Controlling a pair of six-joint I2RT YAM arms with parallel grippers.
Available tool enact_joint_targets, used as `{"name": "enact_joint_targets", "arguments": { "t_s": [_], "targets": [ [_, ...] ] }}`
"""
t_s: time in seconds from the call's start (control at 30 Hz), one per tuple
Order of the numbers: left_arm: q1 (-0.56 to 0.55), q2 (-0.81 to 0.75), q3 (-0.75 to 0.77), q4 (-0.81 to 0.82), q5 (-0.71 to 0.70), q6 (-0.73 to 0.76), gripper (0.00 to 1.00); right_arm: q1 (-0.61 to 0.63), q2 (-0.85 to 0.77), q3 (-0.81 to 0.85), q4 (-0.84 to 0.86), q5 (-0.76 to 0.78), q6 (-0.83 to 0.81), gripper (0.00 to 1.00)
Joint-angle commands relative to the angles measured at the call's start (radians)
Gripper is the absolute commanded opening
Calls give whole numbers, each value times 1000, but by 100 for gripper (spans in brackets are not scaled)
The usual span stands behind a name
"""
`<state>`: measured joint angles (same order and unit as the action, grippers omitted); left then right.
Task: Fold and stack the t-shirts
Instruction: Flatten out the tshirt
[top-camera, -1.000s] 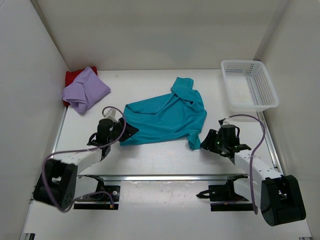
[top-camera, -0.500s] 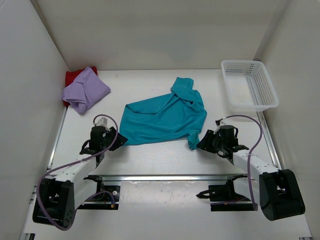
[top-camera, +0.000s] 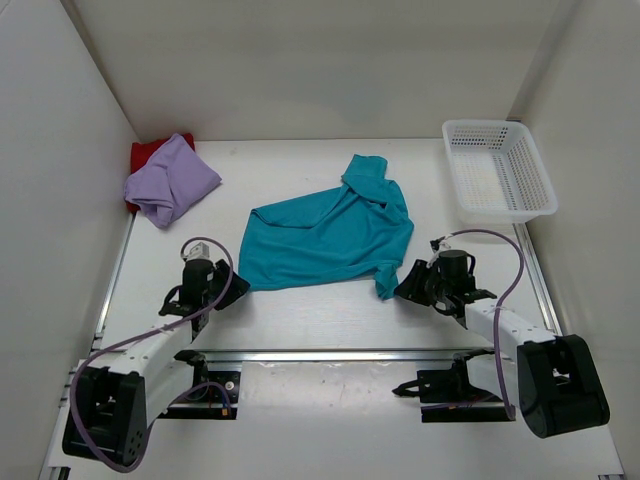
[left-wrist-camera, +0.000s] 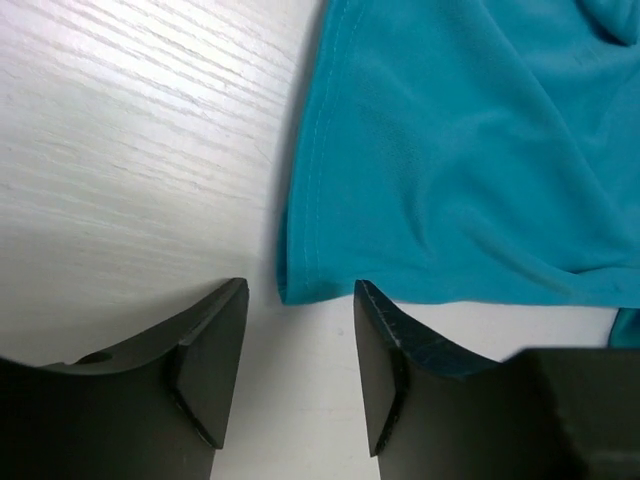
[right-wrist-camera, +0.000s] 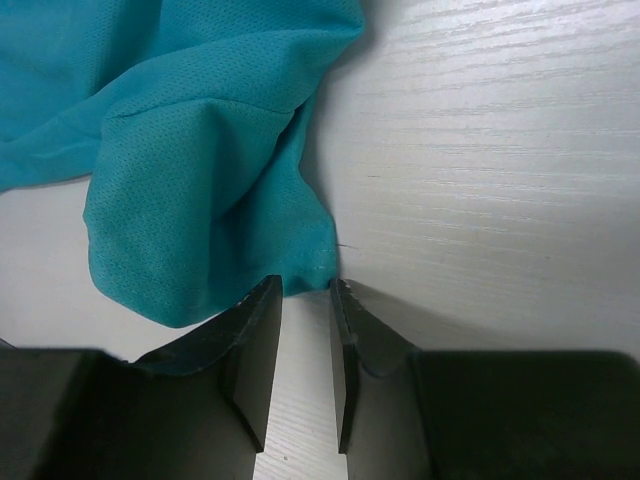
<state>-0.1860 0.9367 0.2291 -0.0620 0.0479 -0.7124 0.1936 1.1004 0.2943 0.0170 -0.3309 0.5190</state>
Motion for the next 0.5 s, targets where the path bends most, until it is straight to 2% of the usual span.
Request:
{"name": "enact_joint_targets", "arguments": {
  "t_s": [0.0,0.23,0.33,0.47],
  "targets": [
    [6,36,-24,-21,-26,-41,57,20,-8,-20,20,21,-20,25],
    [-10,106,-11,21,-6,-133,45,0,-40,-47,31,15,-22,25],
    [-1,109,-10,18,-9,-139,35,-11,-42,-53,47,16,-20,28],
    [-1,83,-23,50,-14,-151,15,-16,-19,-50,63,9,-25,29]
  ]
}}
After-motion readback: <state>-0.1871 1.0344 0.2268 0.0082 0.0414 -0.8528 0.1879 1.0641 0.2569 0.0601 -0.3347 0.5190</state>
